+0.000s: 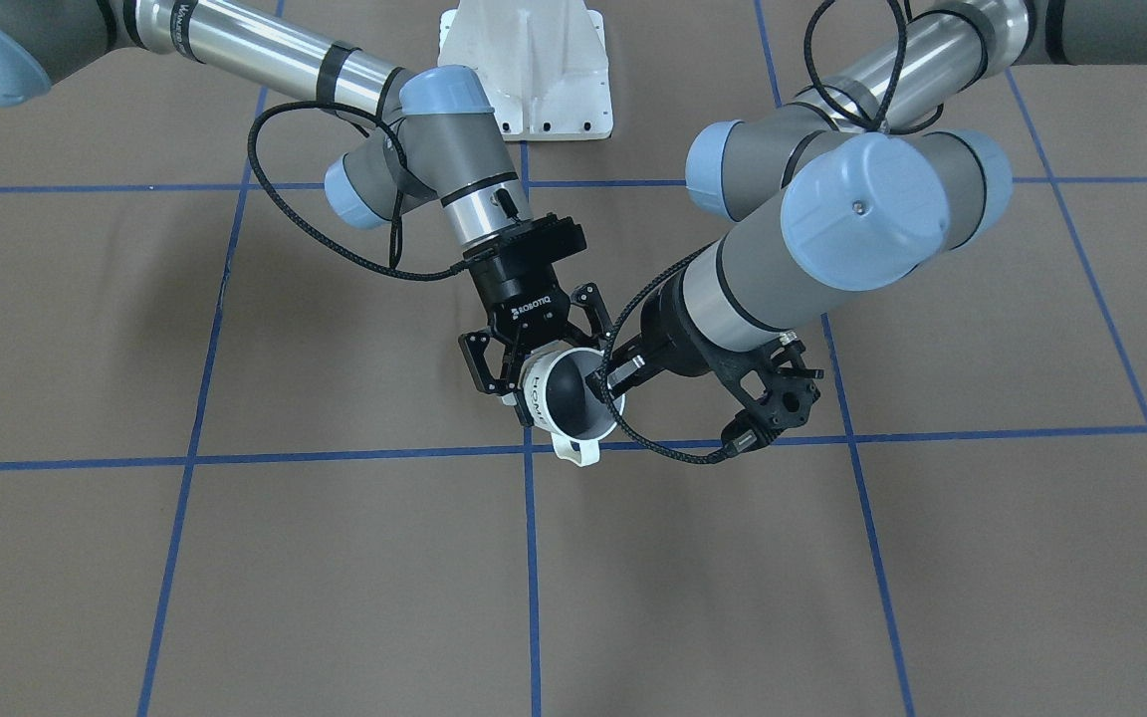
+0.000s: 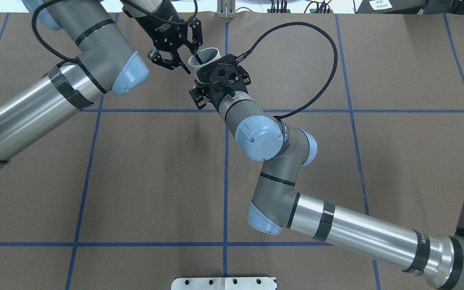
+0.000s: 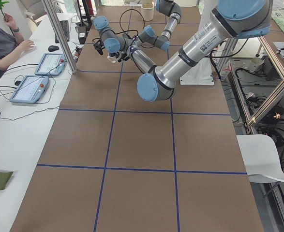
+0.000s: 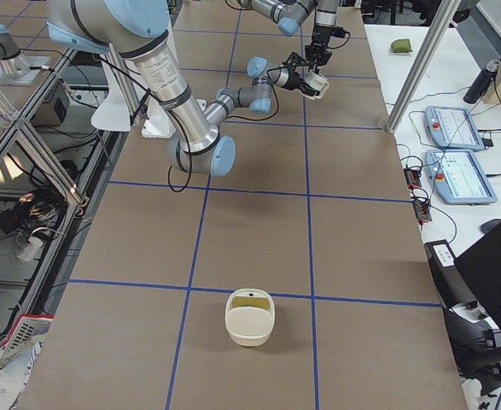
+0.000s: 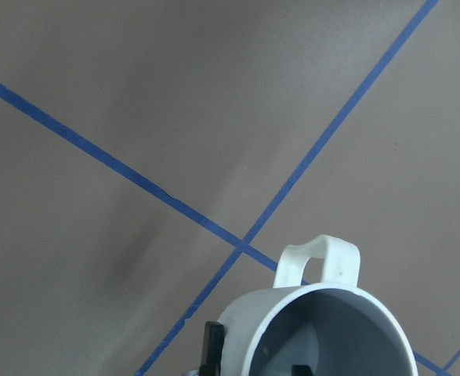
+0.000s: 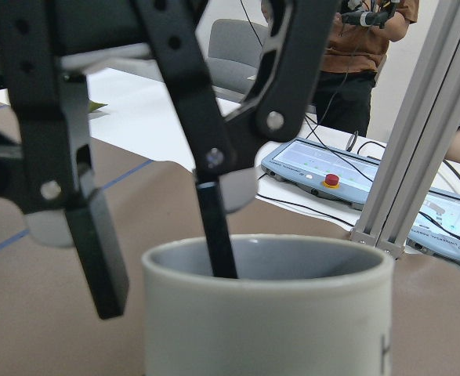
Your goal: Left arm hands cup to right arm to dump lemon
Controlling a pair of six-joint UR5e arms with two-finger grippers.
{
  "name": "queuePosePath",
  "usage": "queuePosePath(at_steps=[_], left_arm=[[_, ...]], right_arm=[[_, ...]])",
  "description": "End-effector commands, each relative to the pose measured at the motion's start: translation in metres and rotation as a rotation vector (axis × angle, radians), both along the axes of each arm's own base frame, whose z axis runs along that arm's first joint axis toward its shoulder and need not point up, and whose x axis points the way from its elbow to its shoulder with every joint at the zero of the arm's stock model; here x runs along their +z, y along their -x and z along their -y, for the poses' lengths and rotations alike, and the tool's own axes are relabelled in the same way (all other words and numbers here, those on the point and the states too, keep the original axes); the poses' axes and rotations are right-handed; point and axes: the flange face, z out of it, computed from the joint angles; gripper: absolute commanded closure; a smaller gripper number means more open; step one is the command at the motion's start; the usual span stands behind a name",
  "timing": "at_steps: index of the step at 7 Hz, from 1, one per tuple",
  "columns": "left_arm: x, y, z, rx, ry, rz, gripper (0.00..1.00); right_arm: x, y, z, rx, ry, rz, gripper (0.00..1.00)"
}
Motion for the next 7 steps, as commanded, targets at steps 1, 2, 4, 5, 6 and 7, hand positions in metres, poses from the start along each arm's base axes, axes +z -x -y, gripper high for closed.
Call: queuePosePath(at_steps=[1, 2, 4, 5, 6, 7], left_arm=[[0.001, -0.001, -0.001, 0.002, 0.000, 0.001, 0.67], [0.003, -0.001, -0.001, 0.002, 0.000, 0.002, 0.93], [0.004, -0.002, 0.000, 0.003, 0.000, 0.003, 1.00], [0.004, -0.003, -0.001, 0.005, -0.003, 0.002, 1.00], [0.004, -0.003, -0.001, 0.005, -0.002, 0.002, 1.00], [0.004, -0.003, -0.001, 0.005, -0.002, 0.002, 1.00]], right_arm=[[0.000, 0.000, 0.000, 0.000, 0.000, 0.000, 0.81], [0.000, 0.000, 0.000, 0.000, 0.000, 0.000, 0.79], [0.007, -0.001, 0.000, -0.005, -0.011, -0.029, 0.07], [0.010, -0.002, -0.001, -0.016, -0.065, -0.097, 0.02], [0.009, -0.008, -0.004, -0.016, -0.079, -0.101, 0.01], [0.009, -0.010, -0.005, -0.016, -0.082, -0.099, 0.01]])
